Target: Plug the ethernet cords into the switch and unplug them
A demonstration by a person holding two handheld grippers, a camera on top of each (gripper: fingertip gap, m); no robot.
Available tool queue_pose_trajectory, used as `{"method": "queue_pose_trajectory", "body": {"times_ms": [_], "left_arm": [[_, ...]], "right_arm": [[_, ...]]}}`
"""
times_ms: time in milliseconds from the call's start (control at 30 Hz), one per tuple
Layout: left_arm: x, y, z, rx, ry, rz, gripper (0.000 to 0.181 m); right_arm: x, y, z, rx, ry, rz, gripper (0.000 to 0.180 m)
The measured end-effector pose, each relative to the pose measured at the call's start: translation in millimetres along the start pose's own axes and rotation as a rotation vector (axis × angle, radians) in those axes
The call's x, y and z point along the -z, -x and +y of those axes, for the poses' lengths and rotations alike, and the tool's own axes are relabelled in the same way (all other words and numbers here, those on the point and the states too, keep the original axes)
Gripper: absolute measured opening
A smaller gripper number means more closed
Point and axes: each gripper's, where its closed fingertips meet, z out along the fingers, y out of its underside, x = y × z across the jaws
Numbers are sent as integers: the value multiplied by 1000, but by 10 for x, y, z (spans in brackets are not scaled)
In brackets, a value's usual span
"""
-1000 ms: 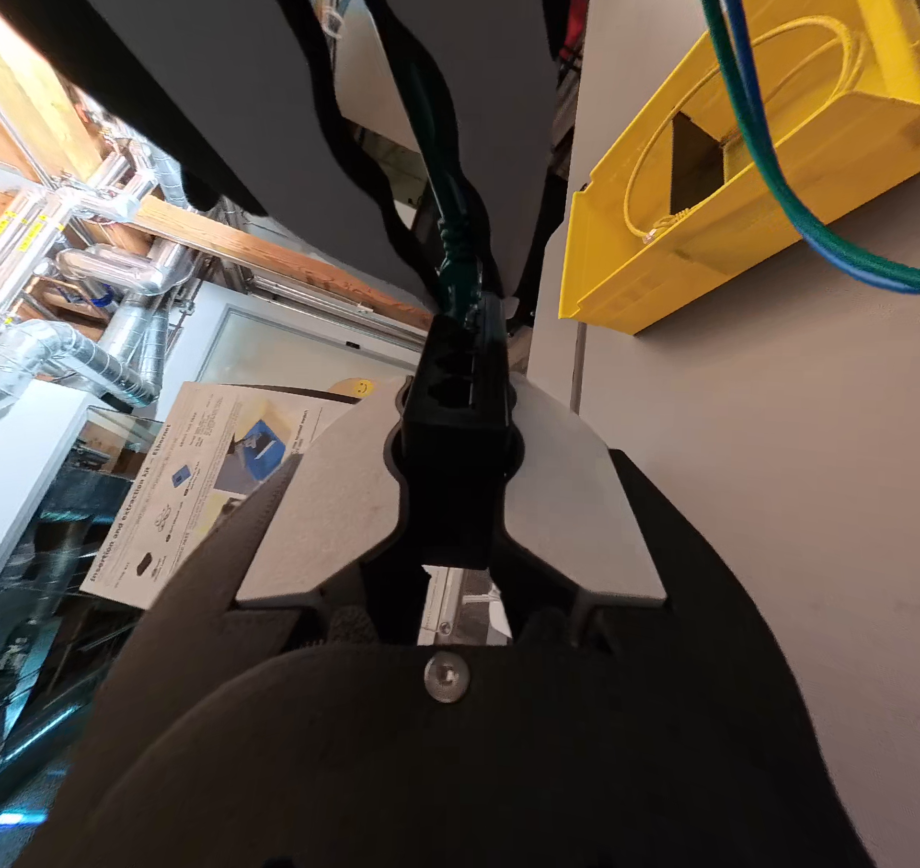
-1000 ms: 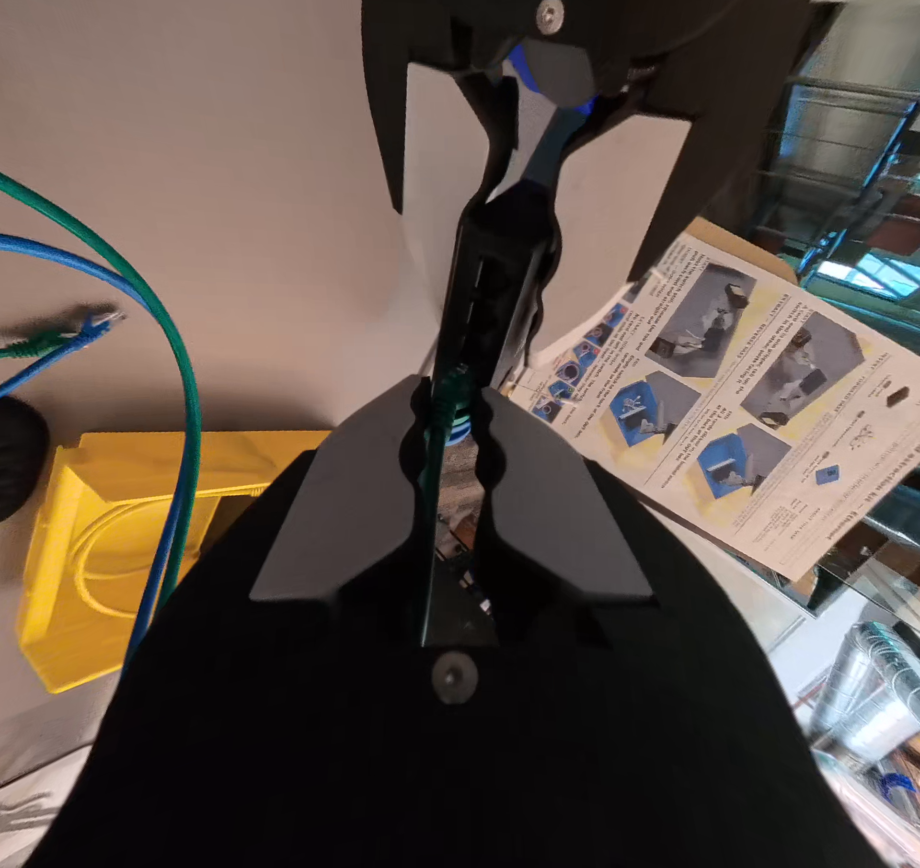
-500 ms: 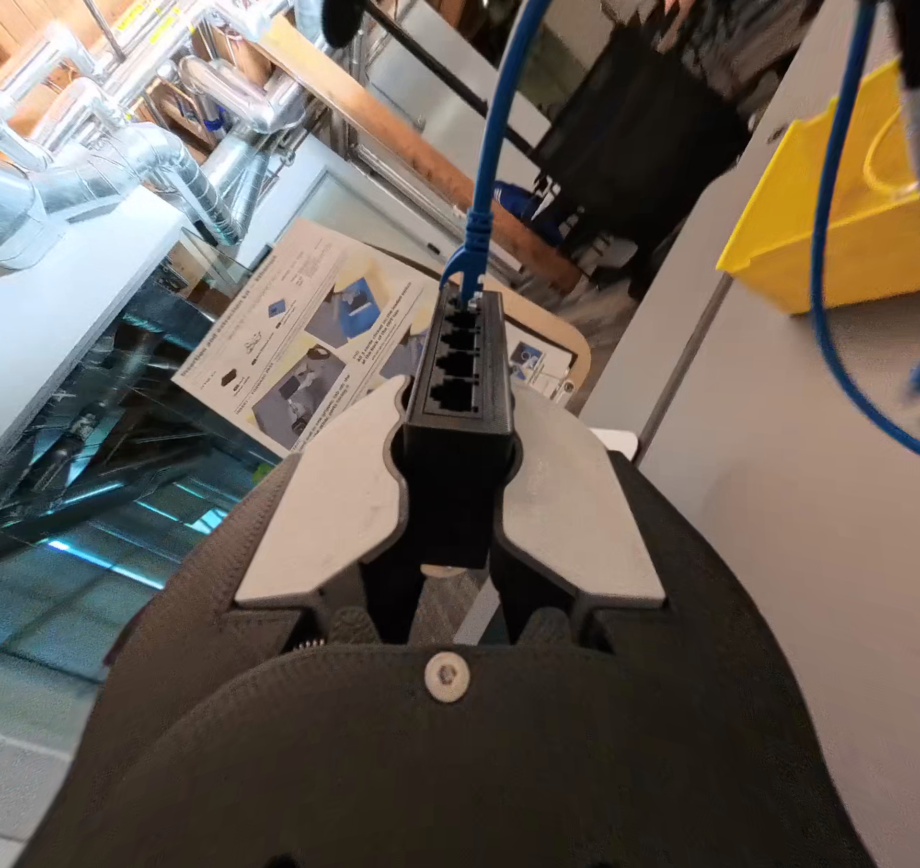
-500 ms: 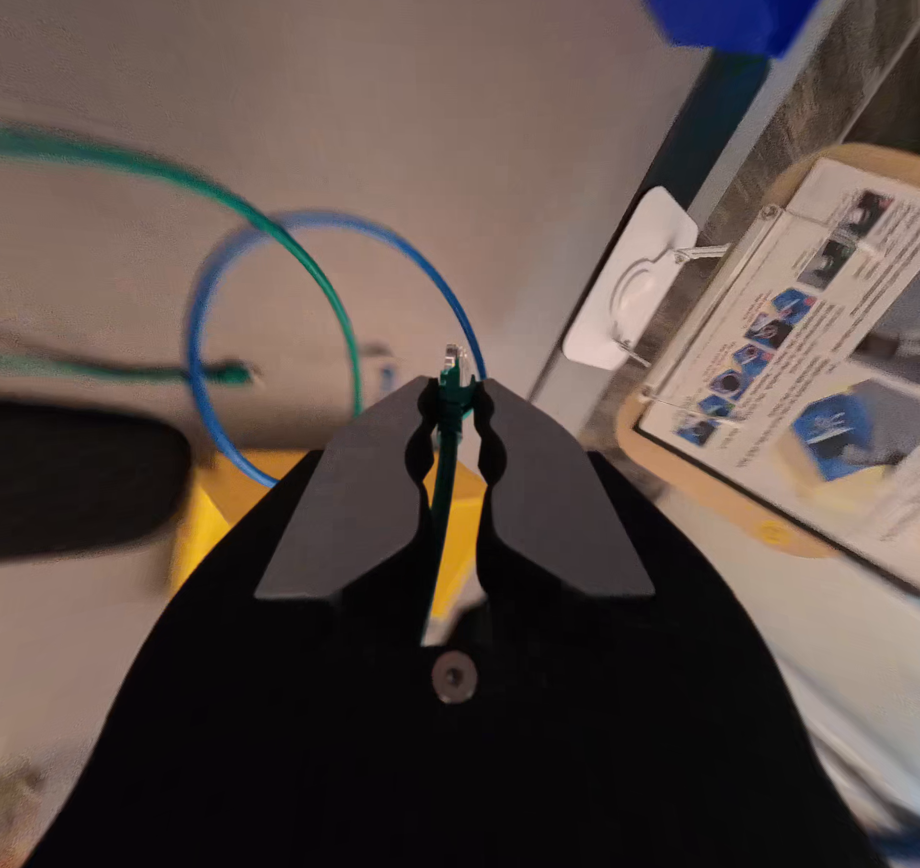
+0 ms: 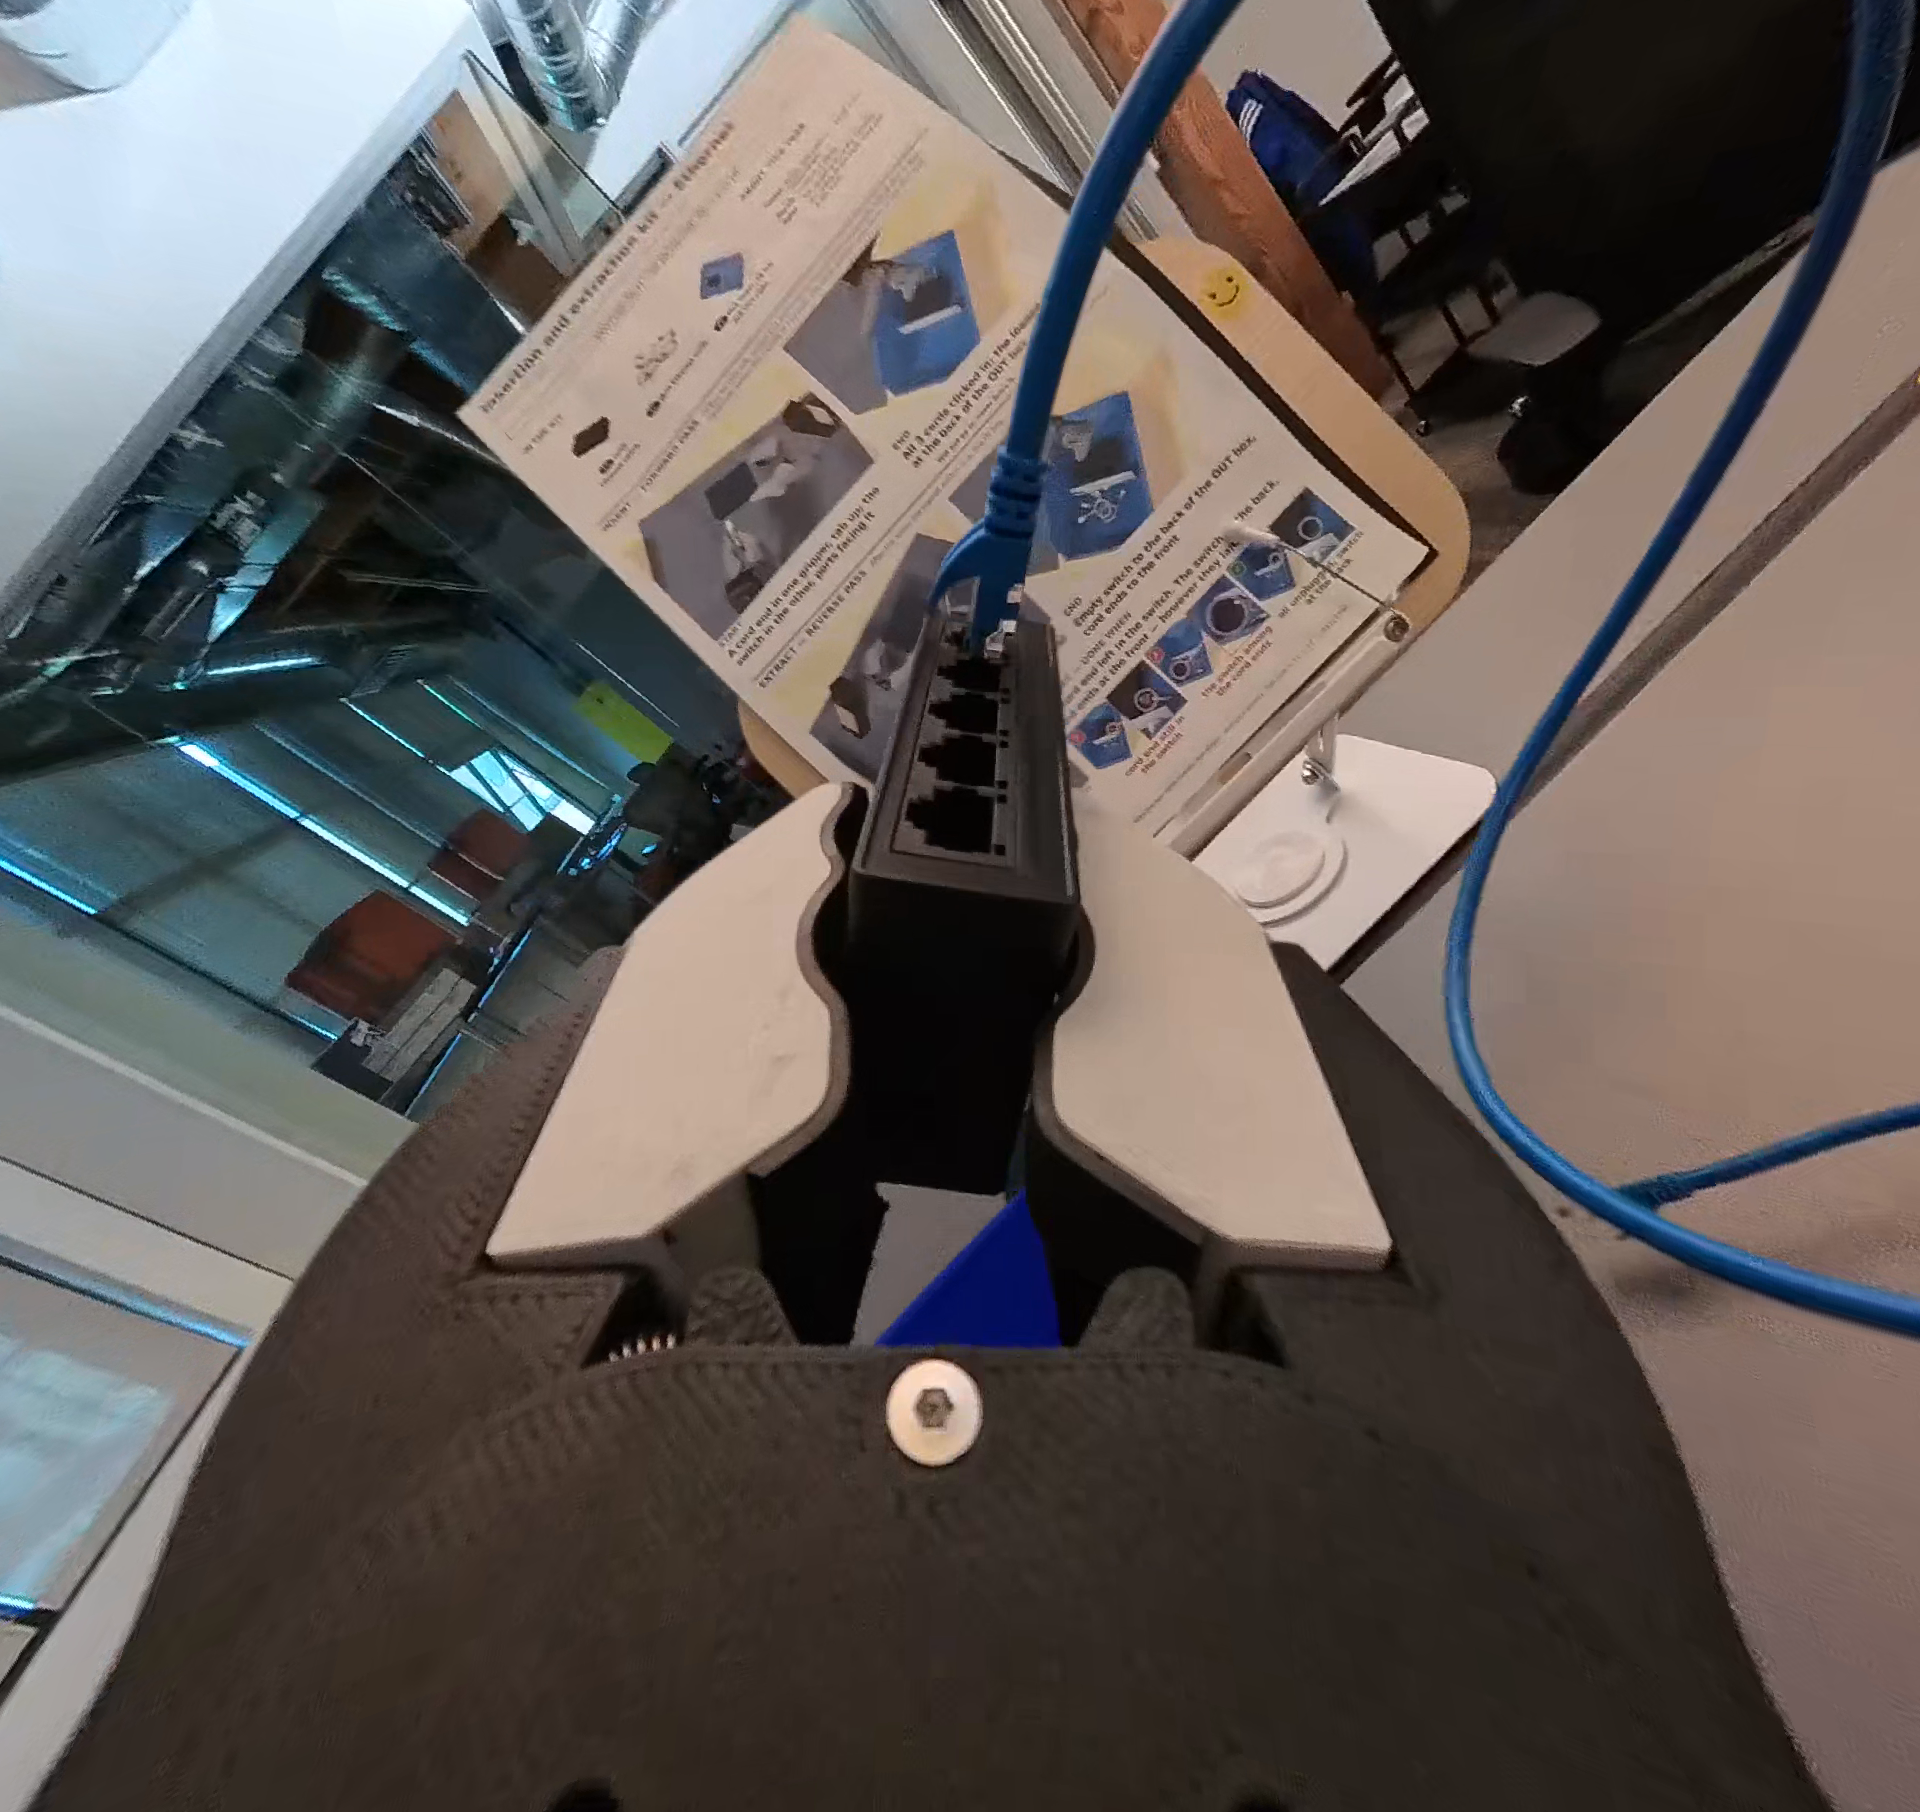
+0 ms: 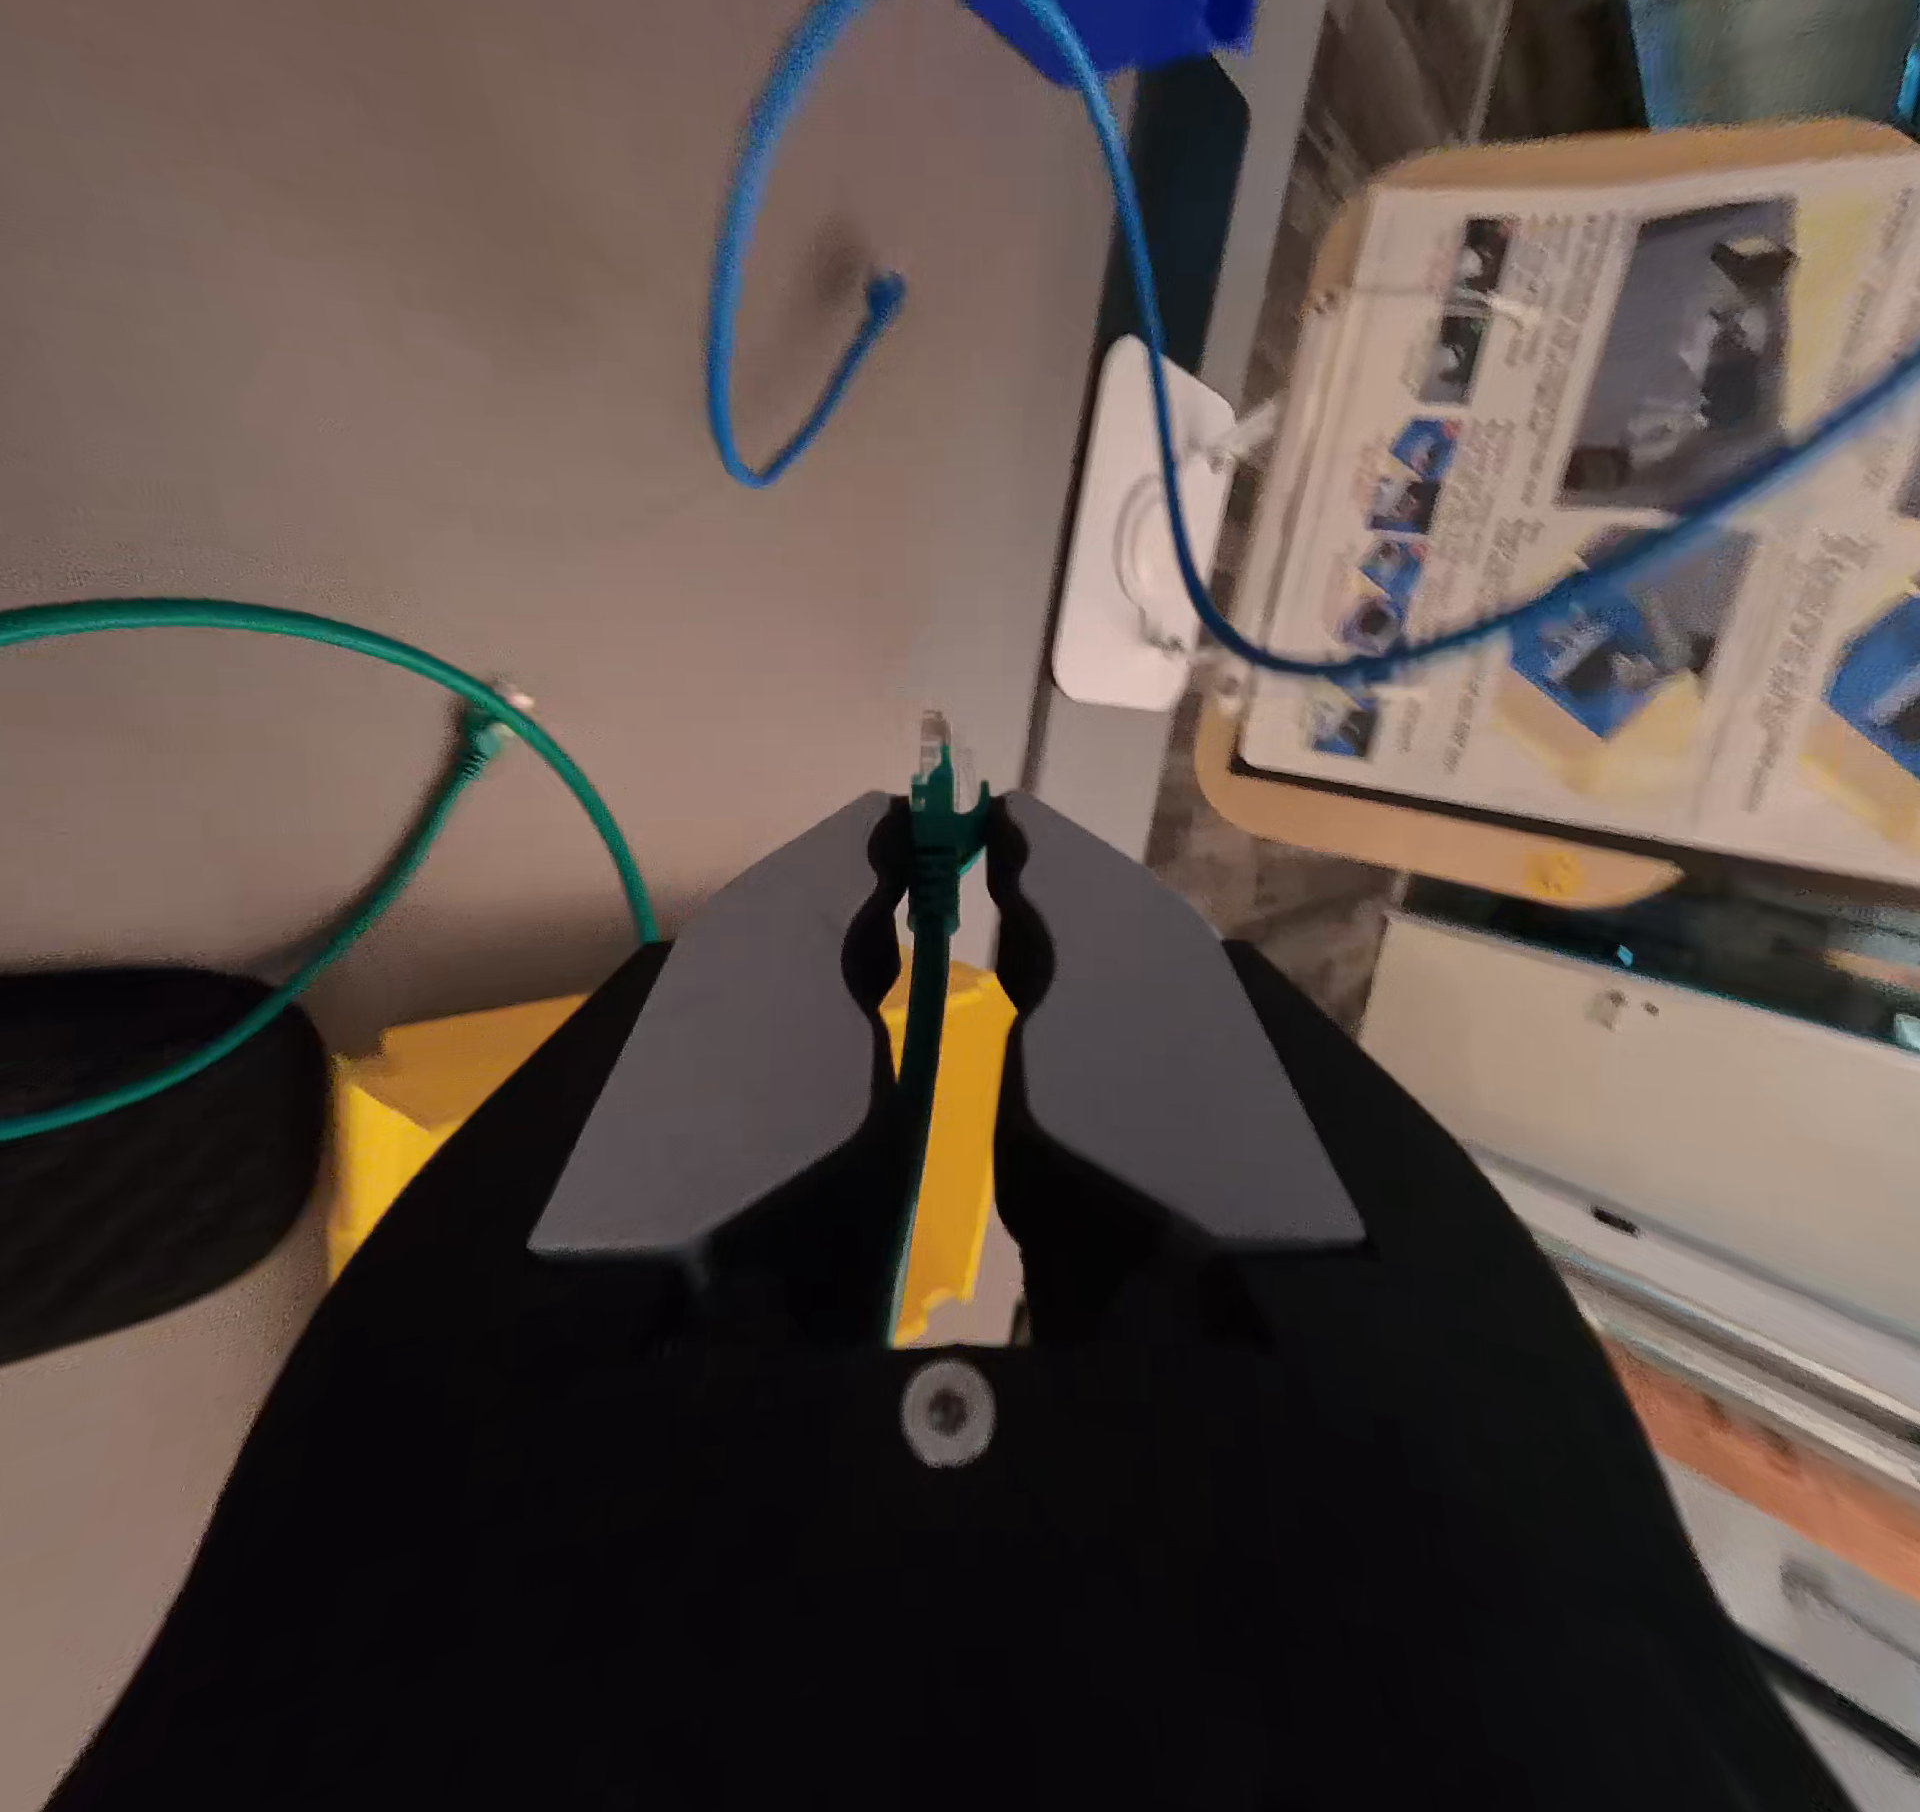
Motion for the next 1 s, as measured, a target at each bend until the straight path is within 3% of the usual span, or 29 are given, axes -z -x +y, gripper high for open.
{"method": "queue_pose_trajectory", "body": {"times_ms": [333,633,767,900,1000], "left_arm": [[17,23,31,17,6,21,31],[21,-42,-18,-8,6,31,31],[-6,-60,15,-13,23,38,31],[-19,-70,31,-16,30,41,31],[-21,-87,24,-21,29,46,31]], "right_arm": [[1265,-1365,464,-126,122,339,15],[2144,-2098,867,-270,239,554,16],[2497,-2307,815,-342,201,596,17],[2703,-2416,851,-373,223,619,17],[2593,-2352,1060,-388,298,588,16]]}}
